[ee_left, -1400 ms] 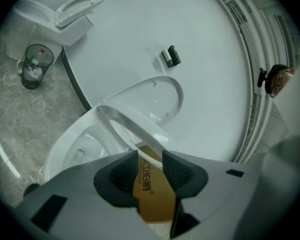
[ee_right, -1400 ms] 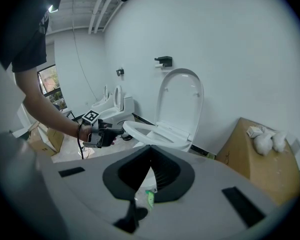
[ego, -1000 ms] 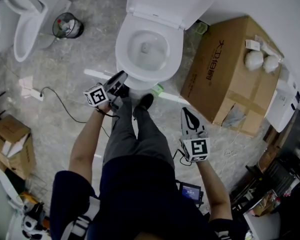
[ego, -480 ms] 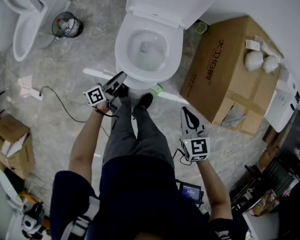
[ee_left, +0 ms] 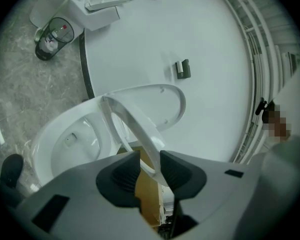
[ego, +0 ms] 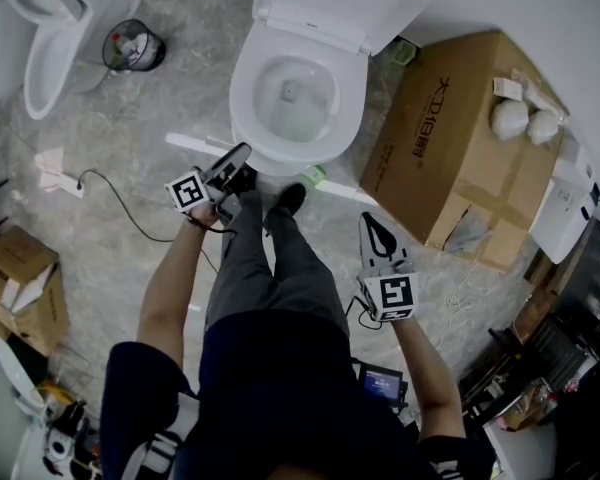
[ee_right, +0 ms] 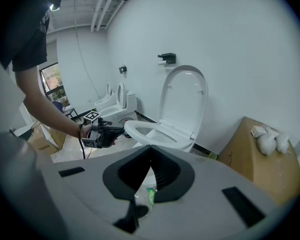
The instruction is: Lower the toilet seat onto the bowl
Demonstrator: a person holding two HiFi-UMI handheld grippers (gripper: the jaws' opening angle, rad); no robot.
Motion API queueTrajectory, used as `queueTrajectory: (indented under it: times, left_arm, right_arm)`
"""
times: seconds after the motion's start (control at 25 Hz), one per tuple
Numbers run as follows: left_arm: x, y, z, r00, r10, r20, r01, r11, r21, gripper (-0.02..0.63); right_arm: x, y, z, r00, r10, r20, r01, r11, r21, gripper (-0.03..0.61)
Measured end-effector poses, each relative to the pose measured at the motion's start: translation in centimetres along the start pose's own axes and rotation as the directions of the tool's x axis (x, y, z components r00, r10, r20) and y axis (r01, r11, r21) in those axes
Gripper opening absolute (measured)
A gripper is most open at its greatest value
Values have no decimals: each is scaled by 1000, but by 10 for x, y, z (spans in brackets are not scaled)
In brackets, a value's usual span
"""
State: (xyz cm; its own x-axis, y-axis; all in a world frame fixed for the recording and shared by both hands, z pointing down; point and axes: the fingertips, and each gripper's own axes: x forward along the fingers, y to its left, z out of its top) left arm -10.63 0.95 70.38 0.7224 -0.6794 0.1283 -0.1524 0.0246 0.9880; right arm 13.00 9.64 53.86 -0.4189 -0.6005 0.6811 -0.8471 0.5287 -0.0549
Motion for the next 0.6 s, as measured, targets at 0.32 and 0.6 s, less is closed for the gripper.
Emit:
queueTrajectory:
  times: [0.32,0.6]
  left_arm:
    - [1,0,1,999,-31,24,32,999,-35,141]
    - [2,-1,3,997,-55,49,57,997,-51,146]
  right_arm:
    - [4,3,-3,1000,8,-14,-8,1000,-9,20]
    - [5,5,-6,1000,12,-22,-12,1000,-7,20]
